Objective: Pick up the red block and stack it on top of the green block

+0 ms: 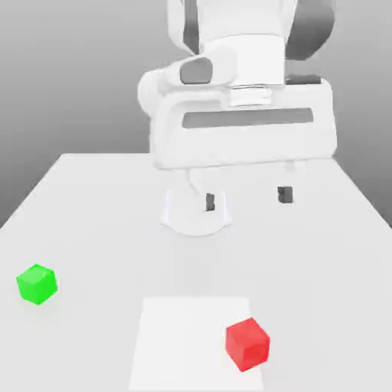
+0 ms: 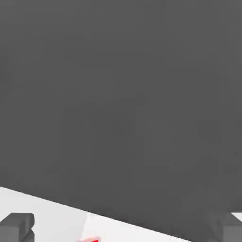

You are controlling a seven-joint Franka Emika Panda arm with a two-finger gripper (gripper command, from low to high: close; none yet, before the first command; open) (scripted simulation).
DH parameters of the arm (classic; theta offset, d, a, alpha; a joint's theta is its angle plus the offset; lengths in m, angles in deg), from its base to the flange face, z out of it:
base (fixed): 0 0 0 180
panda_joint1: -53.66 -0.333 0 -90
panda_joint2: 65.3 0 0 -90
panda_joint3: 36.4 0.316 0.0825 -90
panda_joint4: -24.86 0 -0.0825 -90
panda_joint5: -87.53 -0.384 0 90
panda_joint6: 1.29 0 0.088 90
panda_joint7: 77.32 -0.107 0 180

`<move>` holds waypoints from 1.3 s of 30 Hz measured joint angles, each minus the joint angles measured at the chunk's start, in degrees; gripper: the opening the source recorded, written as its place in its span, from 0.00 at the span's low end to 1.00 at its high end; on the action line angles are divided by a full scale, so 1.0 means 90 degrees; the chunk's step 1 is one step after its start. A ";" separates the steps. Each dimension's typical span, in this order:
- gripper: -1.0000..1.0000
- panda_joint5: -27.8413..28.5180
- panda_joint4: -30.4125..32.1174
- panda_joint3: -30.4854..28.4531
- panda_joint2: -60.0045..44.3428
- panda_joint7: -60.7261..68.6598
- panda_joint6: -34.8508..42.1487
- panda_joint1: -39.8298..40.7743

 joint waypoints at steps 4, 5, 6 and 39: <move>0.50 0.0062 0.0282 0.0079 -0.0922 0.0261 -0.0418 -0.0142; 0.50 0.0095 0.0352 0.0091 -0.1152 0.0313 -0.0523 -0.0181; 0.50 0.0136 0.0423 0.0097 -0.1382 0.0360 -0.0627 -0.0200; 0.00 0.0546 0.0891 -0.1492 -0.1197 0.0299 -0.0554 0.2116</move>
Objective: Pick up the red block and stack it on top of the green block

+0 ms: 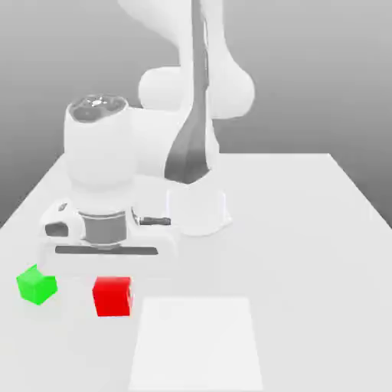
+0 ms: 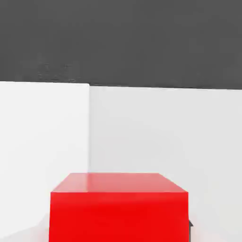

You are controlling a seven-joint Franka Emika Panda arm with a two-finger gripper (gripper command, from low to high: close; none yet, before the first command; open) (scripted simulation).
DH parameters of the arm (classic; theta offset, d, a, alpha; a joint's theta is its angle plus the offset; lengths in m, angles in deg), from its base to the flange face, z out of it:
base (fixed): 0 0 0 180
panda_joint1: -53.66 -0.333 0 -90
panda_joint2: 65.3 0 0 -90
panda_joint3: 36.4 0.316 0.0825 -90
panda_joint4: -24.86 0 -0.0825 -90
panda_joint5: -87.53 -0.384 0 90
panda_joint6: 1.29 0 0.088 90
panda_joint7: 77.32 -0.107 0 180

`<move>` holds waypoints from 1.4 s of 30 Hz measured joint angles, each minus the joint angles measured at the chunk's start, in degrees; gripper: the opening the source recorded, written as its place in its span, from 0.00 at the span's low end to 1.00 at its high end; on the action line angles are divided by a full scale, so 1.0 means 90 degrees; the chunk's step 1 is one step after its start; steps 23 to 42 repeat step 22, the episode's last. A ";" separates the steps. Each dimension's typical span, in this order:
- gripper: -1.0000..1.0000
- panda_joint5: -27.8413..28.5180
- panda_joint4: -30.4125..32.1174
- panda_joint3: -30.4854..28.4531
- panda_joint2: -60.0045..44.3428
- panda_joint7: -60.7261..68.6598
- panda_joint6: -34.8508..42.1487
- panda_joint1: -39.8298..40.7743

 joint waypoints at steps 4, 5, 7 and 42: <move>0.00 -0.0018 0.0105 -0.0388 0.0197 0.0035 0.0095 0.0833; 0.00 -0.0034 0.0132 -0.0508 0.0241 0.0052 0.0119 0.1020; 0.00 -0.0080 0.0185 -0.0718 0.0323 0.0095 0.0165 0.1417; 1.00 -0.1400 0.0174 -0.0332 -0.0944 0.1060 -0.0976 0.2087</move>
